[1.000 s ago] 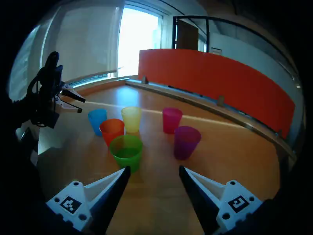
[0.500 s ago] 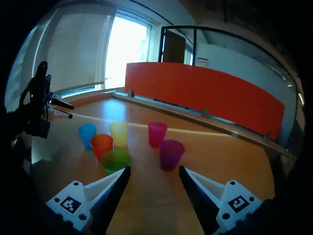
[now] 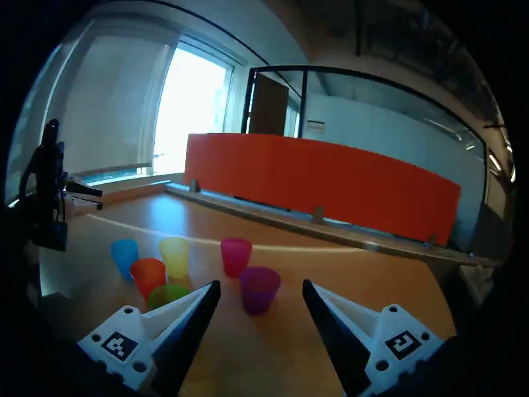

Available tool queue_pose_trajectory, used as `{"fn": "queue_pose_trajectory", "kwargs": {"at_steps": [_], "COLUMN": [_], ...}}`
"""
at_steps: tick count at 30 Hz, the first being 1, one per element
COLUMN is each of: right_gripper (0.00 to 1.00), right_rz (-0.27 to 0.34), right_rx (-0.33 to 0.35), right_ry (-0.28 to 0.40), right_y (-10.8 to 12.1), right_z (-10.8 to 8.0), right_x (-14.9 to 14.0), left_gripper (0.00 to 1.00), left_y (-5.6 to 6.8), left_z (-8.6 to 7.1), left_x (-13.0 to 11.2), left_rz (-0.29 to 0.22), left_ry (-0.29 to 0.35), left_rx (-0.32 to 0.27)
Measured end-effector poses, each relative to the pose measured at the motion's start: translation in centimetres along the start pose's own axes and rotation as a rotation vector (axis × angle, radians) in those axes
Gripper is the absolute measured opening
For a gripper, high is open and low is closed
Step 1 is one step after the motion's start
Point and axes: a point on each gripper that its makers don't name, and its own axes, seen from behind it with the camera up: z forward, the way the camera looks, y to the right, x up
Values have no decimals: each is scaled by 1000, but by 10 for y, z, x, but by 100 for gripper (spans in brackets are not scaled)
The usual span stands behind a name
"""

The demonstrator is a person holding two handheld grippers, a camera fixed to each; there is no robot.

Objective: Pour water

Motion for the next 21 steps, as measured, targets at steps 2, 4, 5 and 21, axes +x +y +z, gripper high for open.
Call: {"fn": "queue_pose_trajectory", "kwargs": {"at_steps": [2, 4, 5, 21], "right_gripper": [96, 96, 96, 97], "right_rz": [11, 25, 34, 138], "right_rx": [-18, -34, -41, -207], "right_ry": [28, 58, 78, 251], "right_y": [4, 8, 10, 50], "right_z": [0, -1, -1, -16], "right_x": [7, 15, 19, 50], "left_gripper": [88, 88, 88, 88], "left_y": [-2, -3, -4, -10], "left_z": [-1, -3, -3, -7], "left_x": [9, 18, 23, 62], "left_rz": [-2, -5, -8, -89], "left_ry": [26, 52, 69, 228], "left_rx": [11, 23, 30, 117]}}
